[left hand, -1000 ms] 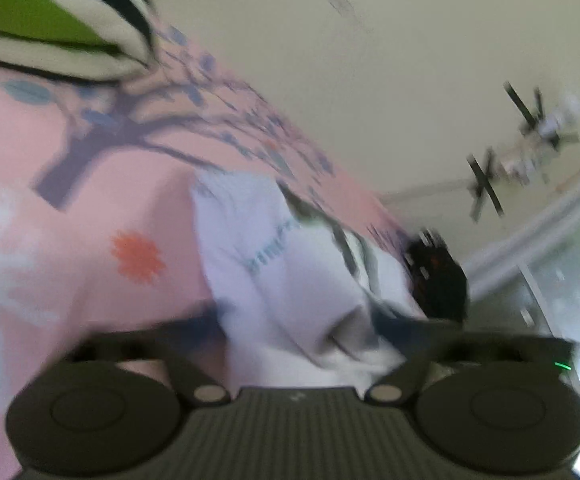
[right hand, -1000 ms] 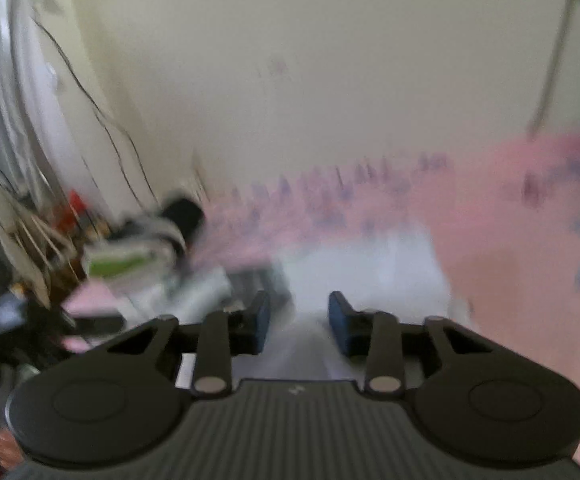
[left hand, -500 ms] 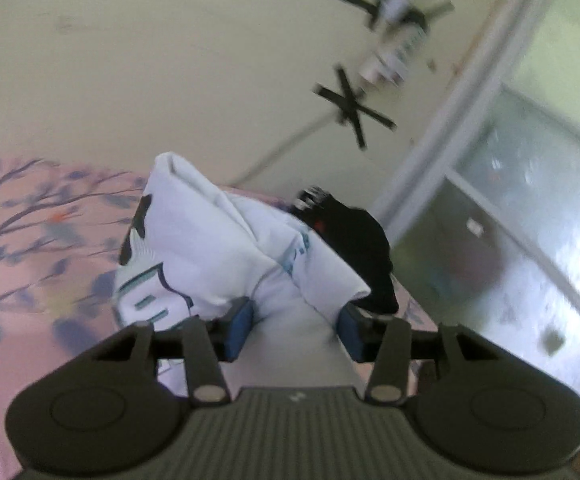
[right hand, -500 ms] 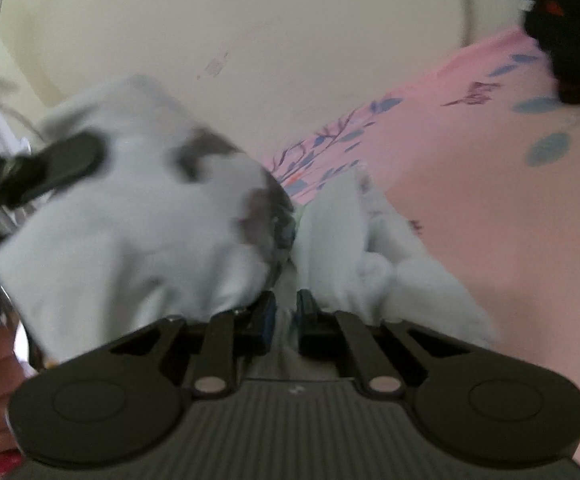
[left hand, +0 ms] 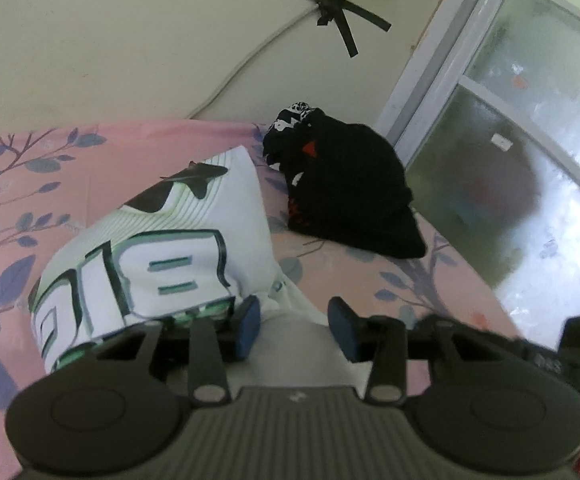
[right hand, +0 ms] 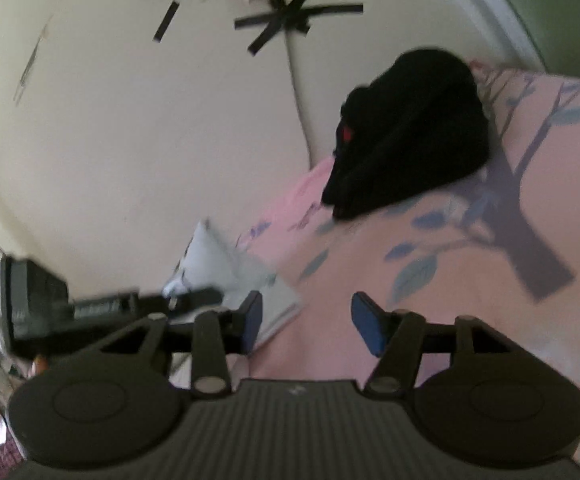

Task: Fold small clothes

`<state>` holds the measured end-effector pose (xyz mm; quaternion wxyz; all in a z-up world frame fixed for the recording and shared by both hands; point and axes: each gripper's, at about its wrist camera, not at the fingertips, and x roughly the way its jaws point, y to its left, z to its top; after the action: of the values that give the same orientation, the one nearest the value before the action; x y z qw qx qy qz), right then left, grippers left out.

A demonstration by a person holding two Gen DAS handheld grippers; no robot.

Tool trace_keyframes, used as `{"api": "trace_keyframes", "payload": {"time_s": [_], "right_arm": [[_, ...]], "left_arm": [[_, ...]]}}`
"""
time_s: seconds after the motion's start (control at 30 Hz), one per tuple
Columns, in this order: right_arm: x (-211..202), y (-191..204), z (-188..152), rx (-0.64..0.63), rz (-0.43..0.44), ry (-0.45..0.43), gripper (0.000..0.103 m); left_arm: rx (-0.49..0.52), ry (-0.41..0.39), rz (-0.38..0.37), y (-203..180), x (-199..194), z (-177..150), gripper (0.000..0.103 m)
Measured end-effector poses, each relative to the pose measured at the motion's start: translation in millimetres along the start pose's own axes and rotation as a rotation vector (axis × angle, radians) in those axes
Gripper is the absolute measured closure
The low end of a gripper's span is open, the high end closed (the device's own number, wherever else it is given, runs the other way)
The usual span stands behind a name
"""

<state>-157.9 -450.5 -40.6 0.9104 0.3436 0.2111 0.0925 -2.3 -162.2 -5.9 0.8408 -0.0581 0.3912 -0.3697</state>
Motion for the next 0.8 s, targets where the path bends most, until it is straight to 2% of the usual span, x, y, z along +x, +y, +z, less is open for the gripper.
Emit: {"api": "trace_keyframes", "payload": {"time_s": [0.03, 0.07, 0.1, 0.17, 0.23, 0.33, 0.4, 0.5, 0.57, 0.6, 0.63, 0.67, 0.7, 0.8], "right_arm": [[3, 5, 5, -0.016, 0.008, -0.005, 0.046], [4, 9, 7, -0.04, 0.015, -0.009, 0.046], [7, 16, 11, -0.071, 0.021, -0.014, 0.046], [14, 29, 20, -0.137, 0.034, -0.019, 0.045], [23, 46, 25, -0.217, 0.048, -0.024, 0.043], [44, 67, 25, -0.332, 0.069, -0.015, 0.043], [63, 77, 24, -0.367, 0.097, 0.012, 0.044], [86, 92, 19, -0.422, 0.133, 0.046, 0.045], [105, 97, 14, -0.447, 0.128, 0.115, 0.047], [113, 99, 10, -0.454, 0.099, 0.162, 0.05], [124, 96, 6, -0.454, 0.063, 0.207, 0.051], [134, 89, 2, -0.445, 0.025, 0.245, 0.054], [140, 80, 1, -0.43, -0.001, 0.256, 0.061], [143, 57, 5, -0.323, 0.025, 0.268, 0.066]], "left_arm": [[-0.008, -0.013, -0.026, -1, -11, 1, 0.051], [-0.011, -0.045, -0.046, -3, -24, 1, 0.039], [-0.002, -0.104, -0.051, -4, -43, 0, 0.031], [-0.015, -0.21, -0.041, -1, -75, -3, 0.029], [-0.065, -0.273, -0.031, 10, -95, -6, 0.029], [-0.095, -0.275, 0.037, 21, -93, -12, 0.035], [-0.101, -0.243, 0.062, 26, -79, -17, 0.047], [-0.106, -0.214, 0.086, 31, -63, -31, 0.056], [-0.086, -0.223, 0.11, 33, -59, -37, 0.057], [-0.072, -0.224, 0.127, 33, -56, -38, 0.06], [-0.056, -0.214, 0.15, 33, -53, -39, 0.062], [-0.029, -0.199, 0.182, 31, -47, -40, 0.068], [0.008, -0.188, 0.215, 28, -40, -41, 0.068], [0.067, -0.189, 0.273, 18, -25, -42, 0.068]]}}
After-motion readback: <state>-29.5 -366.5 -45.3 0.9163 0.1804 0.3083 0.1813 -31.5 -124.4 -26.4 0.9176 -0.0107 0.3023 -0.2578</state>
